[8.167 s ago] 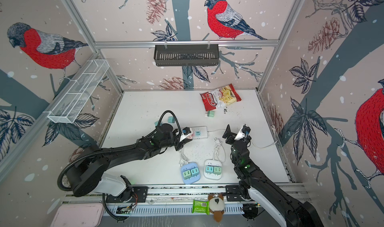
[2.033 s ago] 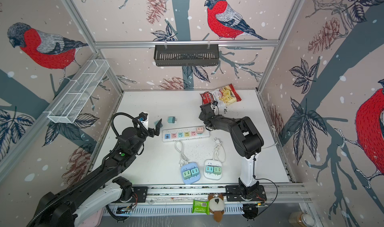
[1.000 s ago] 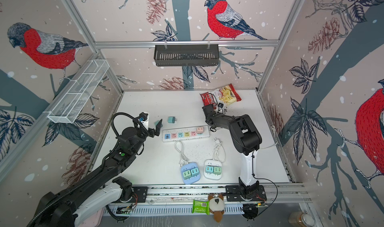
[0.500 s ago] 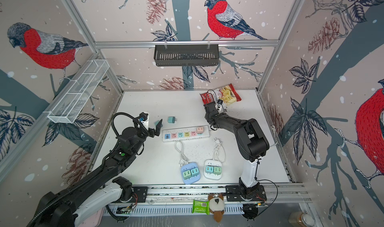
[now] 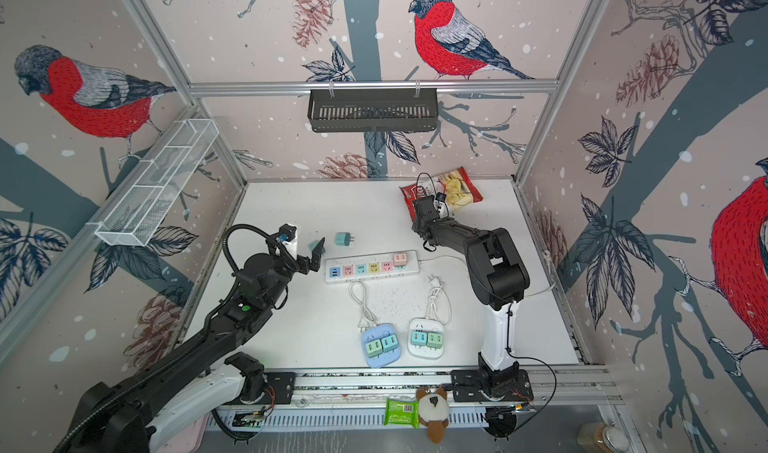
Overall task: Insert the plug
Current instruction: 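Lower the right gripper over the mint-green charger by the chips bag and close it, then lift the mint-green charger with the right gripper and carry it toward the strip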
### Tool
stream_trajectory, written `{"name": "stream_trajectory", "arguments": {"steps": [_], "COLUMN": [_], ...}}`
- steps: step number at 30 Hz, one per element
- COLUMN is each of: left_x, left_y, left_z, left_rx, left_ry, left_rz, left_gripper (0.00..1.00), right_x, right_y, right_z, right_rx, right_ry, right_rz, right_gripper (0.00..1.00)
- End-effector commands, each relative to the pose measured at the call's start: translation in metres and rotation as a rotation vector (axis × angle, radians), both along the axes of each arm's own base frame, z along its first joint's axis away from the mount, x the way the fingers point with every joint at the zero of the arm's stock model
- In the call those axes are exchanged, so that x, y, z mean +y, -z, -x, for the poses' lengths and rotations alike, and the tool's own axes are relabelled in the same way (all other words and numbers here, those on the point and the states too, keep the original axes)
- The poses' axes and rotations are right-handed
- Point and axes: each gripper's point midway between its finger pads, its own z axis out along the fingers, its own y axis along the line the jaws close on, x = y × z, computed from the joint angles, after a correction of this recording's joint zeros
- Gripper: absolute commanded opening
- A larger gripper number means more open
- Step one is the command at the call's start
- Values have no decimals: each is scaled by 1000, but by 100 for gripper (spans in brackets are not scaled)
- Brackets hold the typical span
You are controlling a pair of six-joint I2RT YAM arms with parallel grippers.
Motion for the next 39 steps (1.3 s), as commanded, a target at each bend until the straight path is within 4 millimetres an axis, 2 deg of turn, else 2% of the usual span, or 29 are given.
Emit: {"name": "stream_trajectory", "arguments": {"steps": [1, 7, 12, 15, 24, 34, 39], "left_x": [-1, -2, -2, -2, -2, -3, -2], "left_y": [-12, -12, -12, -12, -12, -11, -11], "left_z": [-1, -1, -1, -1, -1, -1, -1], "left_rx": [-39, -39, -38, -38, -37, -35, -36], "left_ry": [9, 10, 11, 11, 13, 16, 10], "left_rz": [17, 18, 17, 17, 17, 16, 19], "left_gripper": [99, 99, 99, 99, 99, 99, 99], "right_x": [0, 1, 0, -5, -21, -17, -6], "right_y": [10, 22, 28, 32, 44, 52, 36], "right_z": [1, -2, -4, -5, -3, -4, -1], "right_rx": [36, 65, 78, 89, 125, 153, 125], "right_ry": [-18, -23, -25, -21, -6, -39, -65], "right_rz": [21, 31, 44, 53, 68, 88, 92], "right_gripper": [81, 79, 73, 69, 68, 38, 27]}}
